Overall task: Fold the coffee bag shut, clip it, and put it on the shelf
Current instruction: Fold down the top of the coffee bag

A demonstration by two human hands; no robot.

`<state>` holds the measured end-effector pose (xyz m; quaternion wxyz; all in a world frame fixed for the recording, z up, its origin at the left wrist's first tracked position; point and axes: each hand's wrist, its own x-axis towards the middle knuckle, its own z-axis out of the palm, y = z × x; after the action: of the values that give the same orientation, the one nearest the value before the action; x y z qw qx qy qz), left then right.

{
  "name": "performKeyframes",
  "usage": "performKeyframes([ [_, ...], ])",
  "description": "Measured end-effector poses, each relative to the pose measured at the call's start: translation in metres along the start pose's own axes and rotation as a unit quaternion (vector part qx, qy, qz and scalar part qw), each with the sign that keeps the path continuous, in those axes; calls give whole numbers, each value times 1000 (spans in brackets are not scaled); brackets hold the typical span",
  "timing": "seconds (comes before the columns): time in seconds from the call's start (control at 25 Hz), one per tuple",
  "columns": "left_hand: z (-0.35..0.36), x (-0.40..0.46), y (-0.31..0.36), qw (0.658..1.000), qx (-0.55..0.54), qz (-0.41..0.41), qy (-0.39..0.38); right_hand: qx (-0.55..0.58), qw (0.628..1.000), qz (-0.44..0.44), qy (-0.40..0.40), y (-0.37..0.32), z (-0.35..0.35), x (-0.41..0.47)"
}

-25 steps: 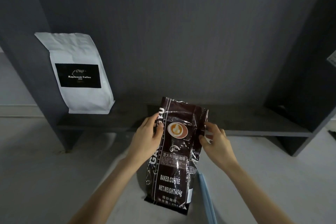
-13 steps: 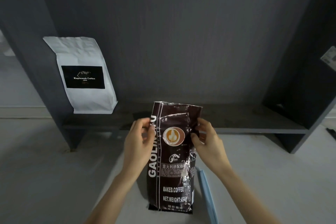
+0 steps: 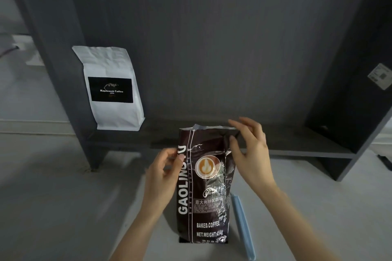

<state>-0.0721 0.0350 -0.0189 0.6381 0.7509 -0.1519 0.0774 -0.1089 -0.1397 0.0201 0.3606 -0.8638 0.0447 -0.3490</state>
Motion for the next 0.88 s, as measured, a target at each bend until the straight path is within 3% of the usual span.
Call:
performKeyframes([
  [0.2, -1, -4, 2, 1000, -9, 3, -2, -75, 996, -36, -26, 4, -8, 10],
  [0.4, 2, -7, 6, 1000, -2, 8, -5, -31, 997, -14, -68, -1, -17, 15],
  [0.6, 0, -5, 5, 1000, 8, 7, -2, -21, 987, 13, -159, -9, -29, 27],
  [0.88, 1, -7, 6, 1000, -13, 18, -17, 145, 975, 130, -106, 4, -18, -1],
])
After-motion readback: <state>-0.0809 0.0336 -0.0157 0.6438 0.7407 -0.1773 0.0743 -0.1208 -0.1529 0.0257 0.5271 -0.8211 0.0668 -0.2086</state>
